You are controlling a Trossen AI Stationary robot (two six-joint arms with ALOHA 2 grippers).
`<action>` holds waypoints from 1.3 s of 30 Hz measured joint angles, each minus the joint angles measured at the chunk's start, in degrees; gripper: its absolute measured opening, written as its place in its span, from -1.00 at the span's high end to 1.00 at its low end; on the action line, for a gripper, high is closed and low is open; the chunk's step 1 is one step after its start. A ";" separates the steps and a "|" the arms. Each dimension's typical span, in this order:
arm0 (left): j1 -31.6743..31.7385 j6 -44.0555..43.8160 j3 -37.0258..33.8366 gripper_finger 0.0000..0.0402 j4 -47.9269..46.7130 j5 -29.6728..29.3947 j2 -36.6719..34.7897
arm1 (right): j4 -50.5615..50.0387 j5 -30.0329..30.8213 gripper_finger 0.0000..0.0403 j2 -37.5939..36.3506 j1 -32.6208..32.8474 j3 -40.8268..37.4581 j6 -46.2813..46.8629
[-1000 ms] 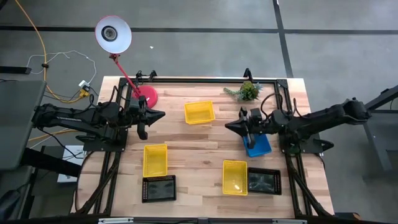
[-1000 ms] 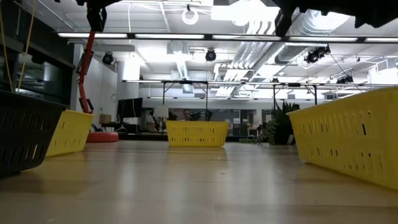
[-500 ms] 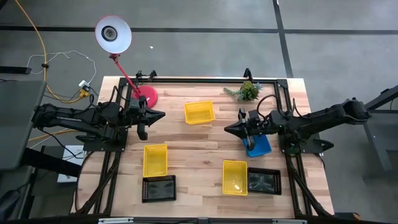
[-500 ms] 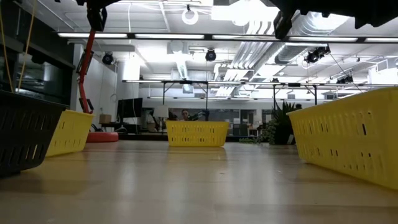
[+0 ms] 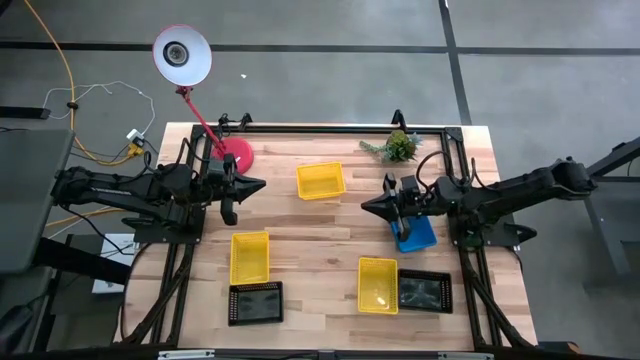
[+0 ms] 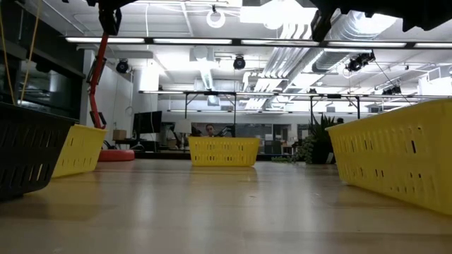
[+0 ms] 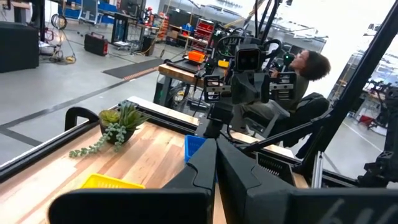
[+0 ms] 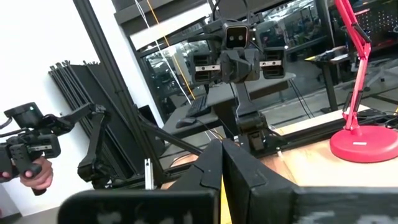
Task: Stack baskets by color
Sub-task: Stack the left black bin on the right stacked black bin
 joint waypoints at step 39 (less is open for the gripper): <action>-1.92 -2.56 17.19 -0.16 -17.98 17.22 18.93 | -0.02 3.76 1.00 0.00 0.02 0.00 0.02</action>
